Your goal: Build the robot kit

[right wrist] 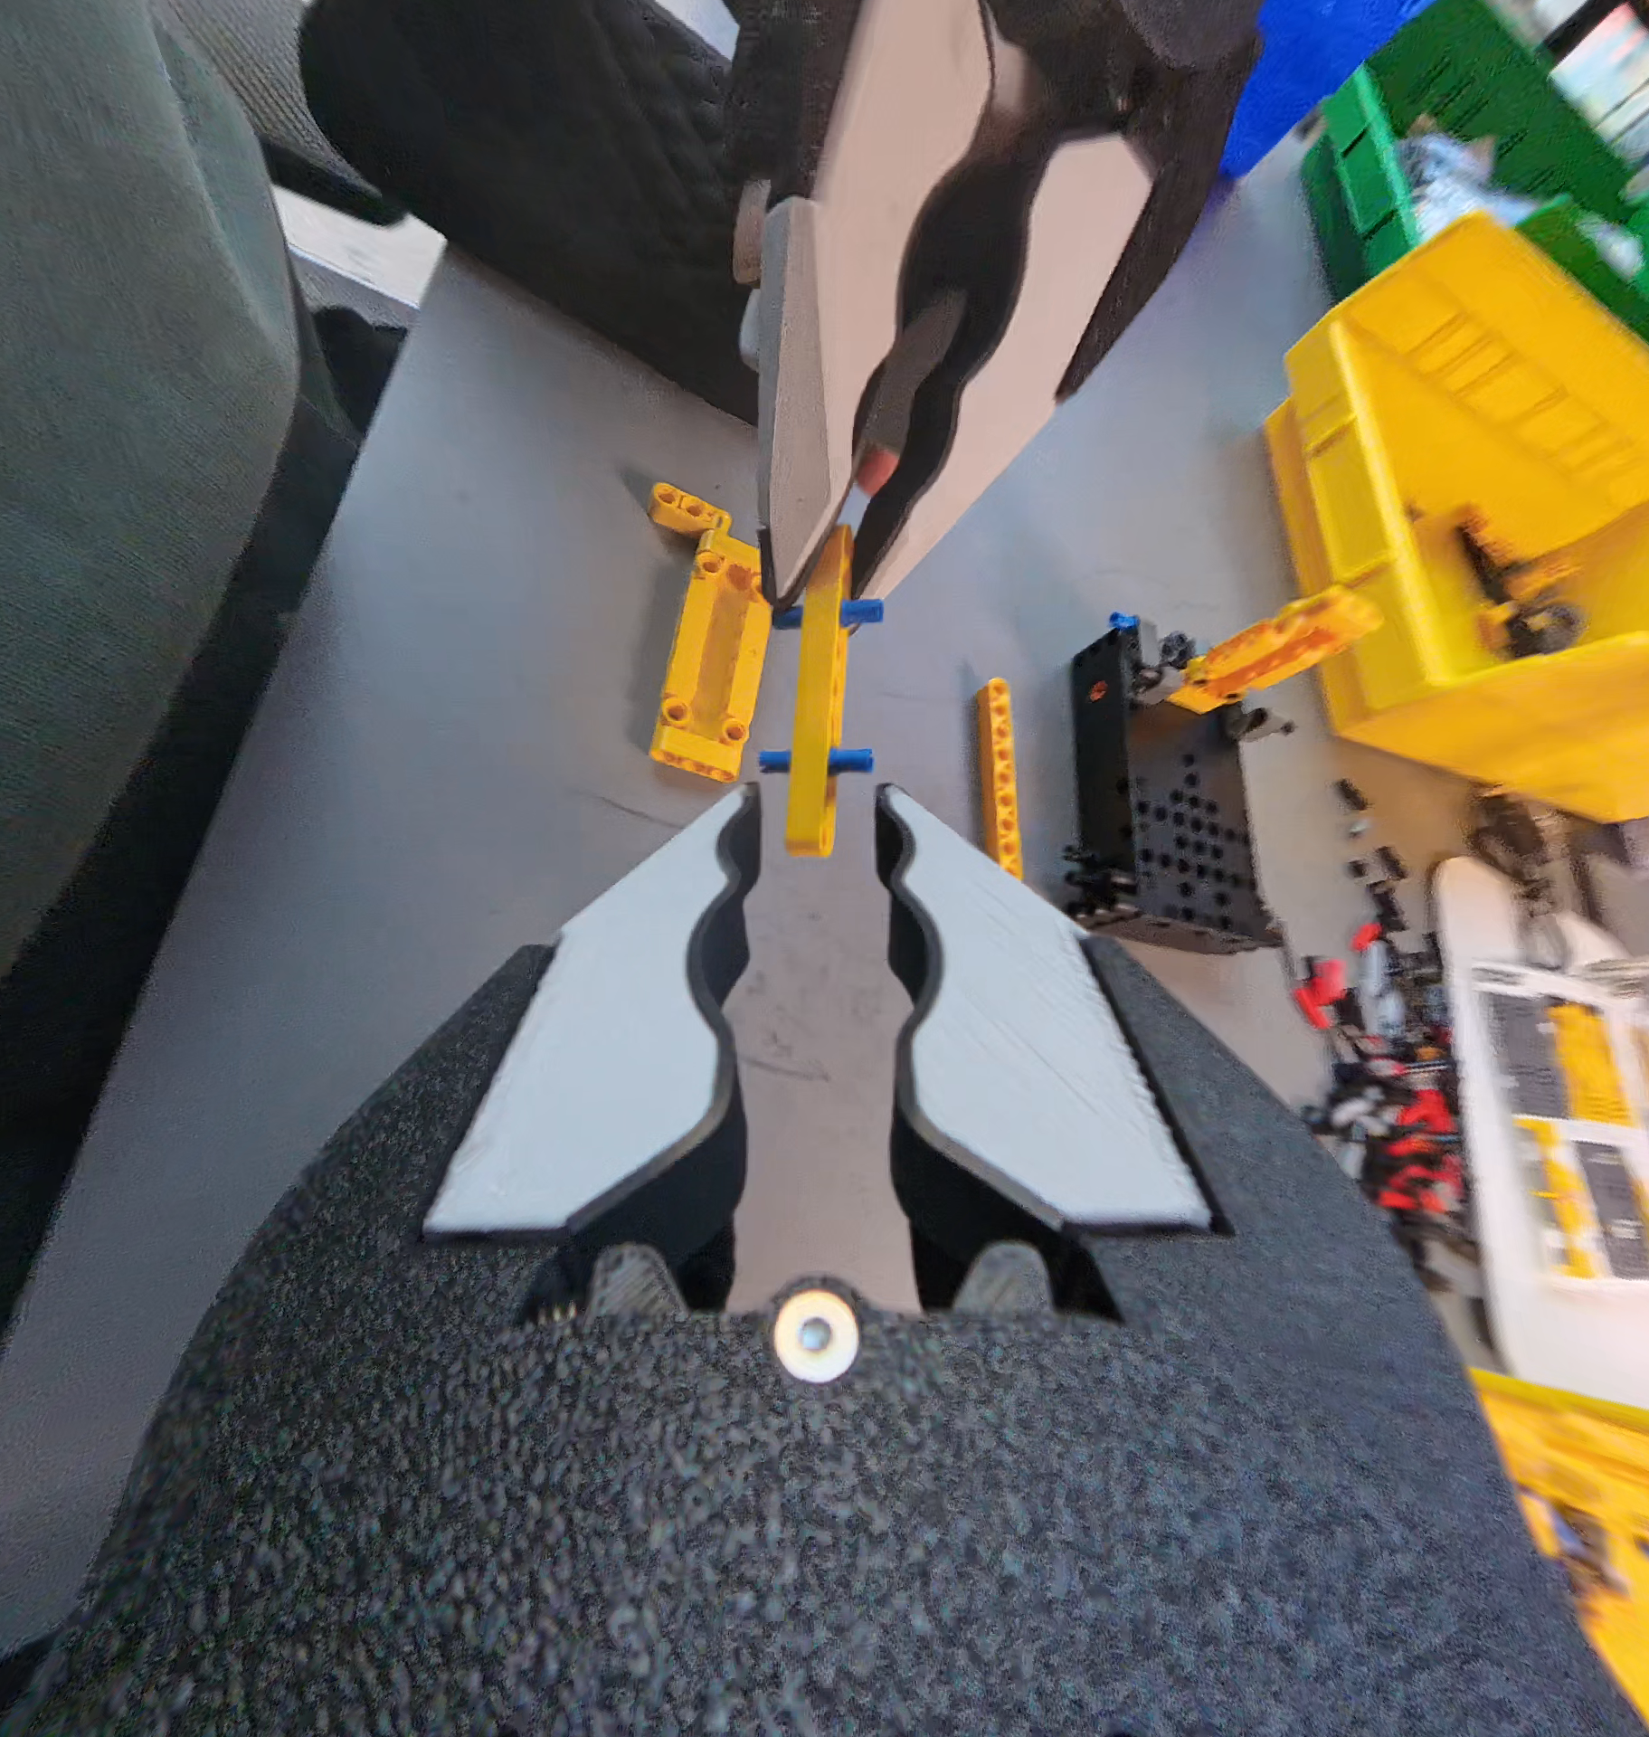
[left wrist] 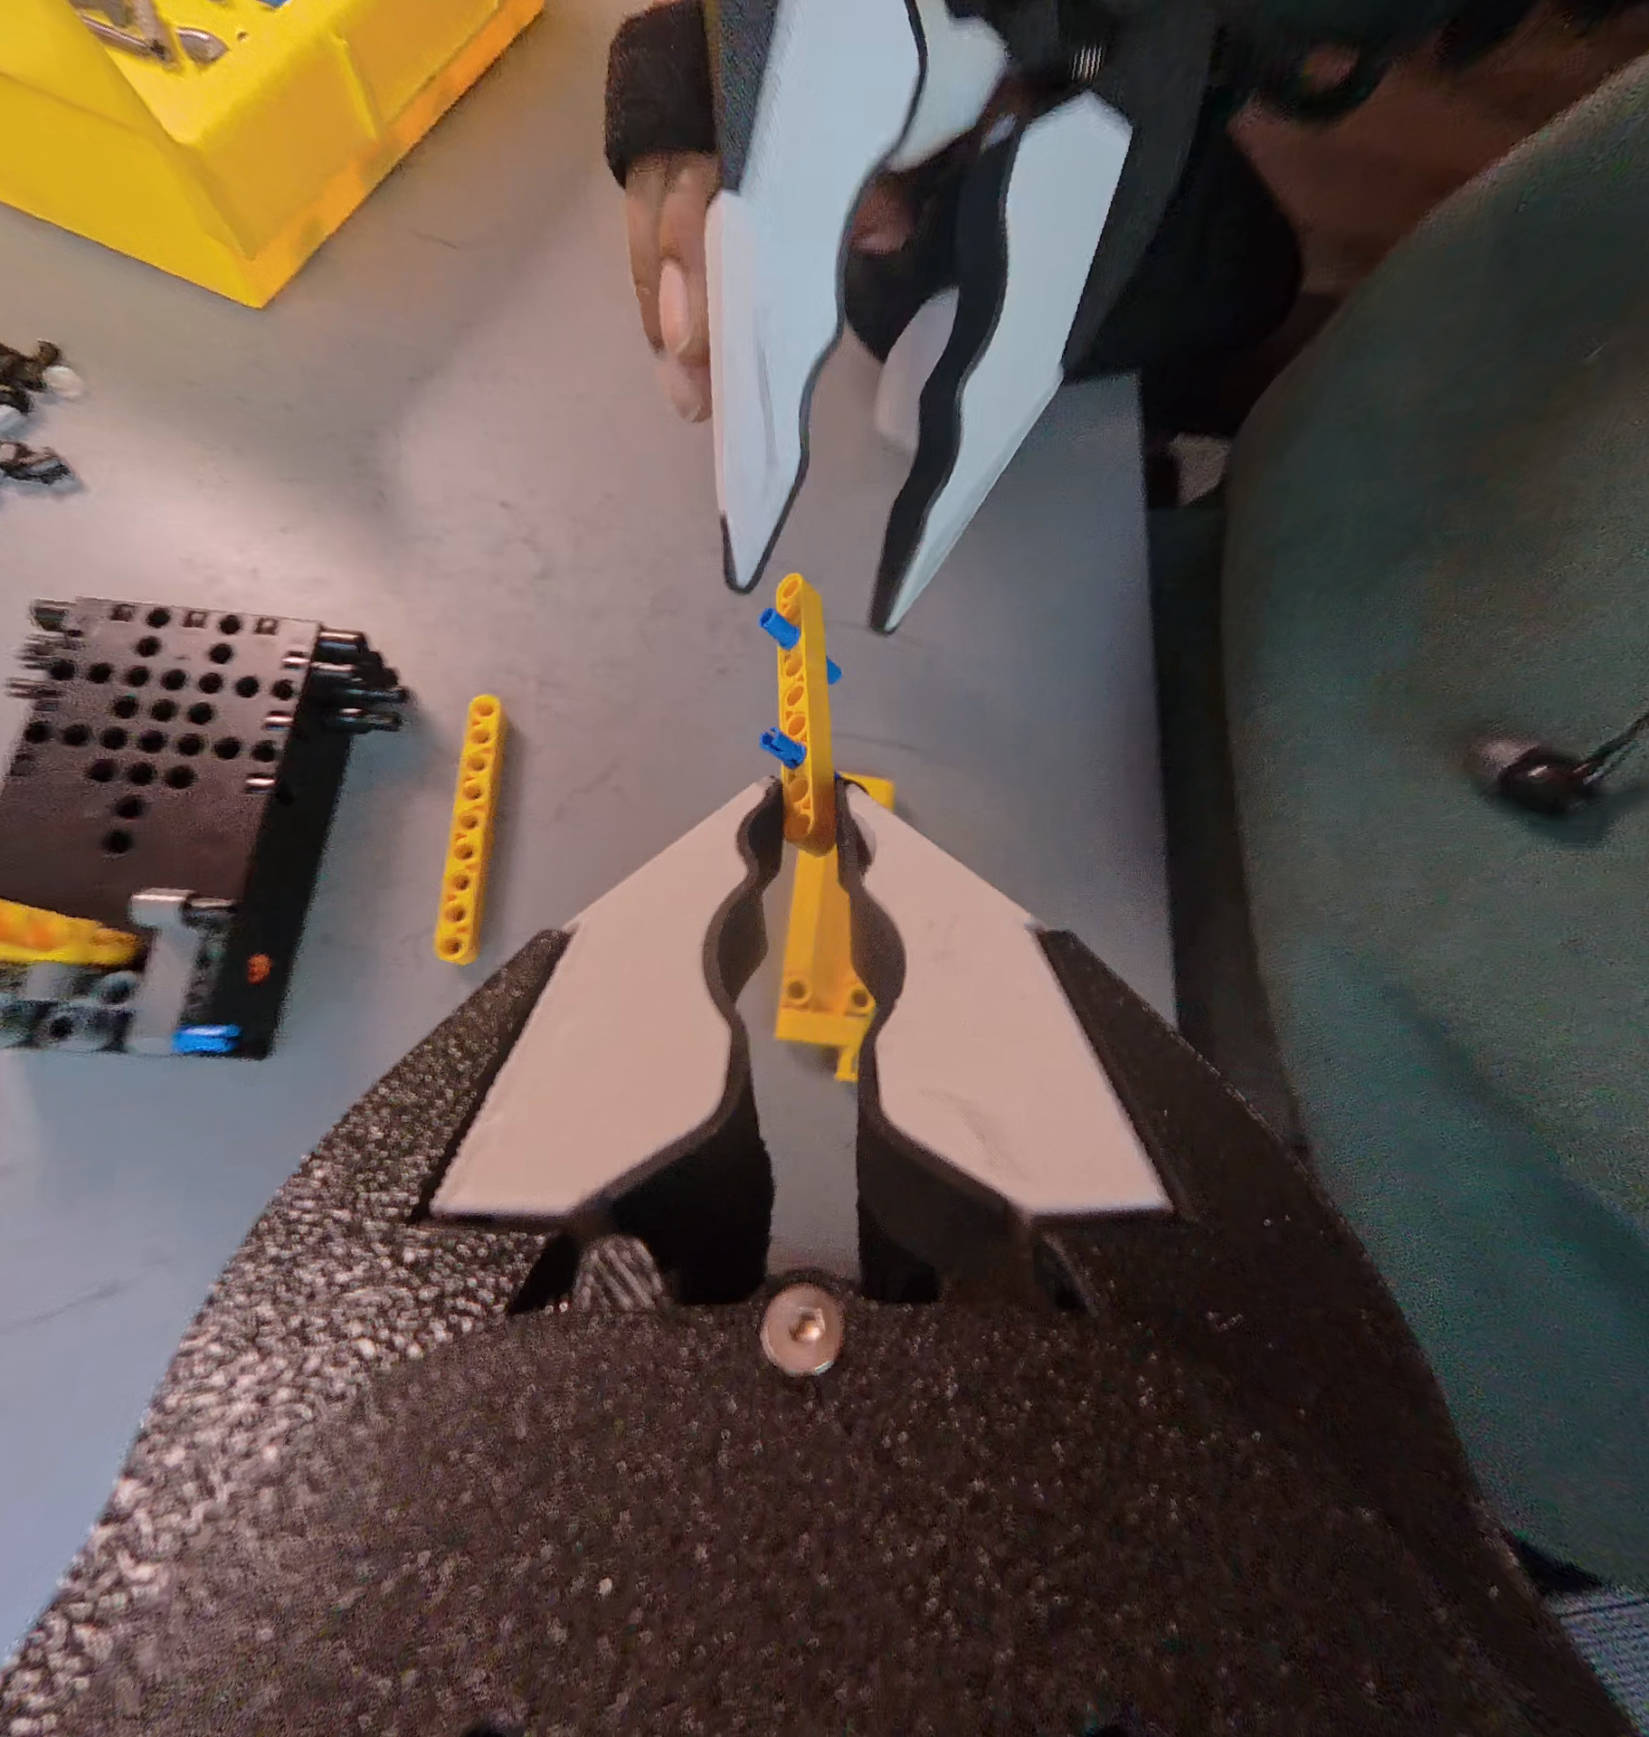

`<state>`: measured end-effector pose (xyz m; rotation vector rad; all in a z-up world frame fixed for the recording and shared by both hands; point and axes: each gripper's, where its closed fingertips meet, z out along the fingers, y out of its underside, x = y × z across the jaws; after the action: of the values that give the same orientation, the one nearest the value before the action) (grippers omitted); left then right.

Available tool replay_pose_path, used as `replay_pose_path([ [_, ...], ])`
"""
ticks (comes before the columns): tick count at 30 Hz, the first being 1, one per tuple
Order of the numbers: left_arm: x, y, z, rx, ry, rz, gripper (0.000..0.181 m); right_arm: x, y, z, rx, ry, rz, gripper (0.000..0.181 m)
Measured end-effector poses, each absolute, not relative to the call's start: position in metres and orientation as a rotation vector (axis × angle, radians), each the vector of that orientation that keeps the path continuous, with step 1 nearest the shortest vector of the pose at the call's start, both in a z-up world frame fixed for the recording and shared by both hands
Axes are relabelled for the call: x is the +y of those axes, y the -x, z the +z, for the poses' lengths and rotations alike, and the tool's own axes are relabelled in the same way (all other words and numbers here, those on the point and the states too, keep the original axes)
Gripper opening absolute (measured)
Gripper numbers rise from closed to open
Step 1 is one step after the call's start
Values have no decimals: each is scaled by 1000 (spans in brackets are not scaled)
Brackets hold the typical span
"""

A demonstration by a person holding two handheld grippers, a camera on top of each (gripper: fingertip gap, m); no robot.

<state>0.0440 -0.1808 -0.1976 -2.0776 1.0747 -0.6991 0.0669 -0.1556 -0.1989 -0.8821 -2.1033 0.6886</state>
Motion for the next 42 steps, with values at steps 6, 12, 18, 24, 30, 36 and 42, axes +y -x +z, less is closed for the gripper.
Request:
replay_pose_path([
  [6,-183,-42,-199,1320,1978,-437,10,-166,-65,-194,-2151,1148,1090,35],
  [12,-182,-31,-195,1229,2006,-478,20,-167,-50,-202,-2185,1167,1109,8],
  [18,-205,-4,-231,1138,2282,-528,36,-131,-70,-233,-2212,1421,970,8],
  [24,-202,-12,-247,1249,2295,-431,30,-123,-71,-243,-2223,1616,976,10],
  [30,-198,-13,-247,1311,2242,-345,23,-121,-72,-244,-2265,1648,969,17],
  [36,-181,-13,-232,1331,2017,-101,23,-124,-63,-215,-2161,1471,997,36],
  [42,-153,-28,-194,1376,1667,276,23,-157,-46,-200,-2063,1497,1268,21],
])
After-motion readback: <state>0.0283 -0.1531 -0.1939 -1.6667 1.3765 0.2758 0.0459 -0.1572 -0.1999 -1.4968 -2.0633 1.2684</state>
